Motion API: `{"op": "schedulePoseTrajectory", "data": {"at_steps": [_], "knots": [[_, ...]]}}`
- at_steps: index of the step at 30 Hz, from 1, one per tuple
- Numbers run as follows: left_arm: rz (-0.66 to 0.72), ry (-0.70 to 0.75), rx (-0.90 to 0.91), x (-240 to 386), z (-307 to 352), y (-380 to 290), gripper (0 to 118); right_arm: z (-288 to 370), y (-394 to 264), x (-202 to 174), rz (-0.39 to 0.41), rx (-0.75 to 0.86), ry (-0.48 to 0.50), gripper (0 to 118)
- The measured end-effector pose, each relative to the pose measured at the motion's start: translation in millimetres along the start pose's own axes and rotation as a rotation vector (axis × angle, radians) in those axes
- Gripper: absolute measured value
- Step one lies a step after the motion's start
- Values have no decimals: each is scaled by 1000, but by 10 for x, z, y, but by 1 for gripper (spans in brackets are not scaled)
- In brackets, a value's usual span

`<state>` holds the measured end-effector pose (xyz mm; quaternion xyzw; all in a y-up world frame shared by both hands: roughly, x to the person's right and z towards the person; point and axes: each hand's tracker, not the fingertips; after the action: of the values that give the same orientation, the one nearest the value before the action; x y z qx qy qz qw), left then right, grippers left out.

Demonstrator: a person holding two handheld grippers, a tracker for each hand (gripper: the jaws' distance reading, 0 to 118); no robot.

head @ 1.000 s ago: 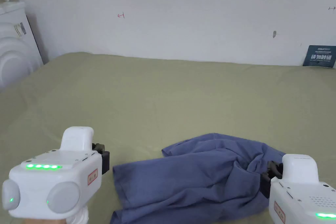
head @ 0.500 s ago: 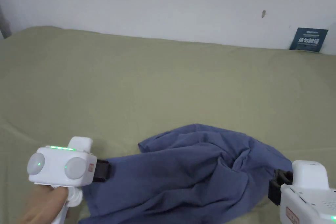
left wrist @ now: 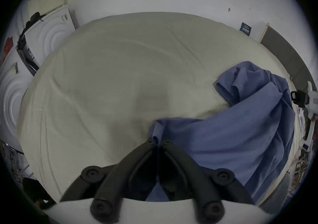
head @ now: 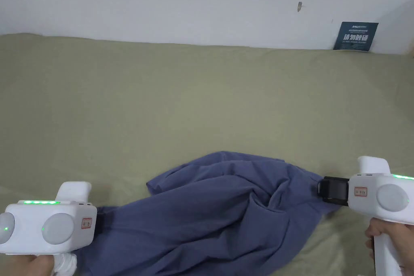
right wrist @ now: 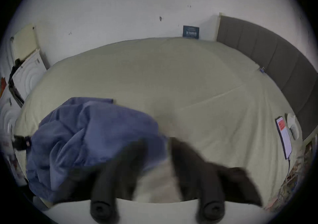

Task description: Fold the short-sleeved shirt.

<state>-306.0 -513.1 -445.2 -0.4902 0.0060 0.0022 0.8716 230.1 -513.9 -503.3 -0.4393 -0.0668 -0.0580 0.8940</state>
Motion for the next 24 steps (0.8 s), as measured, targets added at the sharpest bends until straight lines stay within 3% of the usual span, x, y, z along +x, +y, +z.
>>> {"op": "schedulePoseTrajectory", "data": {"at_steps": [1, 4, 6, 7, 9, 14, 20, 24], "knots": [[-8, 2, 0, 20, -18, 29, 1, -102, -20, 27, -5, 69, -18, 108], [-34, 9, -5, 49, -10, 30, 1, -357, 33, 59, 57, -66, -51, 94], [-34, 10, -10, 47, -42, 58, 1, -302, -63, 2, 85, -63, 1, 80], [-32, 8, -12, 46, -36, 63, 1, -224, -84, -31, 83, -38, -10, 64], [-28, 2, -17, 15, -30, 94, 1, -92, -75, -67, 89, -20, 55, 13], [25, 4, 67, -161, 375, 236, 1, 439, 47, -205, 234, 84, 3, 13], [66, 75, 249, -511, 1293, 642, 1, 1396, 400, -136, 222, 278, 35, 13], [29, 224, 367, -595, 1861, 988, 1, 1914, 722, -164, 240, 385, 6, 13]]}}
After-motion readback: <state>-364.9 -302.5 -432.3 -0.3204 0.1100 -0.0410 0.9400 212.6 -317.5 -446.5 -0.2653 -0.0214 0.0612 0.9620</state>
